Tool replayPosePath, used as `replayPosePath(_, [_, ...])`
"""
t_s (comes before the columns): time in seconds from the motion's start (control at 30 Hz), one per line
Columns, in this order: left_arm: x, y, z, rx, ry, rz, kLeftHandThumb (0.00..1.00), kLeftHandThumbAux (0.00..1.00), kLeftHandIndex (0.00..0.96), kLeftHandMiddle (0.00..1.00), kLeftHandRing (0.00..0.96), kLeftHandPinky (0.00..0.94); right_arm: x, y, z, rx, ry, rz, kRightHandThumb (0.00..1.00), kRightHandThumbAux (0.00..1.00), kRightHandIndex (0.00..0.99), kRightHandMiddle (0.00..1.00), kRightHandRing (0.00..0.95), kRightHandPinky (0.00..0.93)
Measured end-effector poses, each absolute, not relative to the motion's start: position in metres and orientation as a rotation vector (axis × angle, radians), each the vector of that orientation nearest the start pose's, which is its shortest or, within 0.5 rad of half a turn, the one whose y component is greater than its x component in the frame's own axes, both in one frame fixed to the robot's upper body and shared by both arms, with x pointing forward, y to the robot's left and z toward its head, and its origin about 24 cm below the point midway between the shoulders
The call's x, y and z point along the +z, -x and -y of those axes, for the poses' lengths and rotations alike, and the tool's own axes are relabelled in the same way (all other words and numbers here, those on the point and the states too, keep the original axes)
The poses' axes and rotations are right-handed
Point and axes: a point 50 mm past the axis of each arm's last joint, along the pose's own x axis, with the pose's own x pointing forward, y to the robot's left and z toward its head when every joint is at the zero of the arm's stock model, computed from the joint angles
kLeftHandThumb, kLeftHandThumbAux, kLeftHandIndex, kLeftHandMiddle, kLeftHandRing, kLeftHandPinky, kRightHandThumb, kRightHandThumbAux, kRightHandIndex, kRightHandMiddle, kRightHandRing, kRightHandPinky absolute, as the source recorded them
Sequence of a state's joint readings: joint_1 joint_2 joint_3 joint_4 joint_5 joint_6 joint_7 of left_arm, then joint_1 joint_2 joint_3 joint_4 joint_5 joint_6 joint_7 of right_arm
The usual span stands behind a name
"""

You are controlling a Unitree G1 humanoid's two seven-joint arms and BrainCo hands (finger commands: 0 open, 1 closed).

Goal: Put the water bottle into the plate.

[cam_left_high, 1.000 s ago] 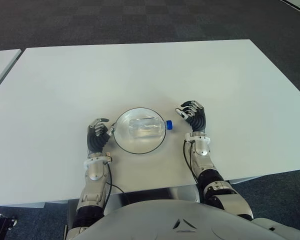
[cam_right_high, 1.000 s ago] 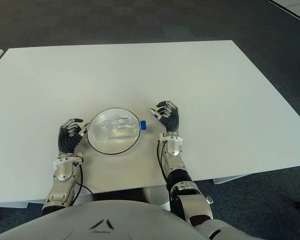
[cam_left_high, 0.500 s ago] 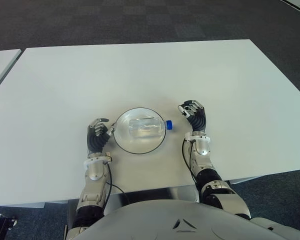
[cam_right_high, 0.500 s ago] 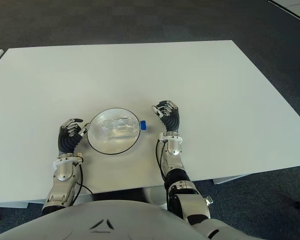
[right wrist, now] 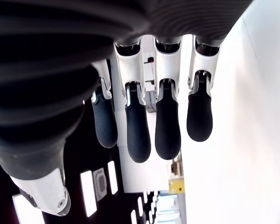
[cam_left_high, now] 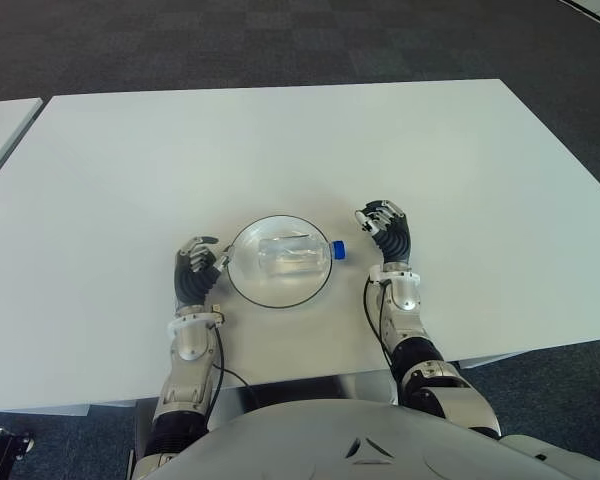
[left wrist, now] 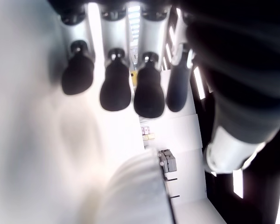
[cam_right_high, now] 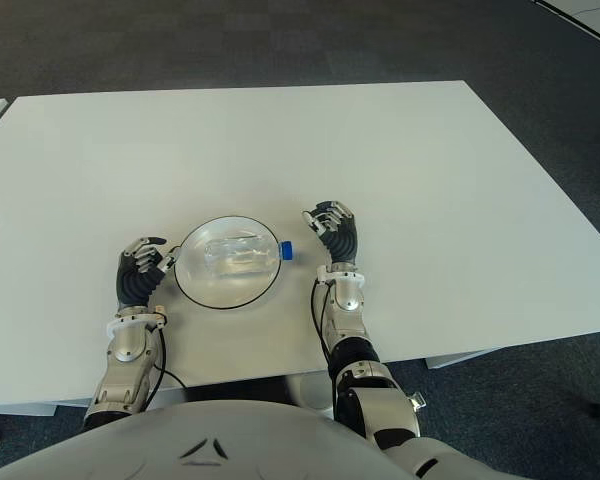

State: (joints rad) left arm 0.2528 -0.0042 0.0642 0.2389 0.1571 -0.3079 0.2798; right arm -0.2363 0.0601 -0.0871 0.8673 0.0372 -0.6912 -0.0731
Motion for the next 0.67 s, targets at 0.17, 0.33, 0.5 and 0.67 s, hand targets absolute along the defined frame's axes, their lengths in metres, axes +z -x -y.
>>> replayPosePath(0.17, [-0.0338, -0.1788, -0.1869, 0.35, -0.178, -0.162, 0.709, 0.714, 0.437, 0.758, 0.756, 0.739, -0.0274, -0.2635, 0.138, -0.101, -0.103, 0.042, 0.705, 0.725, 0.435, 0.657, 0.651, 0.65])
replayPosePath(0.33, [-0.0336, -0.179, -0.1865, 0.347, -0.178, -0.163, 0.709, 0.715, 0.436, 0.754, 0.752, 0.732, -0.0276, -0.2636, 0.1379, -0.092, -0.106, 0.041, 0.705, 0.725, 0.435, 0.657, 0.652, 0.651])
replayPosePath(0.5, [-0.0336, -0.1792, -0.1863, 0.345, -0.178, -0.165, 0.708, 0.715, 0.436, 0.754, 0.753, 0.74, -0.0278, -0.2636, 0.1379, -0.087, -0.106, 0.04, 0.705, 0.725, 0.435, 0.654, 0.65, 0.647])
replayPosePath(0.67, [-0.0336, -0.1793, -0.1862, 0.344, -0.178, -0.165, 0.708, 0.715, 0.437, 0.759, 0.758, 0.749, -0.0279, -0.2637, 0.1379, -0.087, -0.106, 0.04, 0.705, 0.726, 0.434, 0.656, 0.651, 0.652])
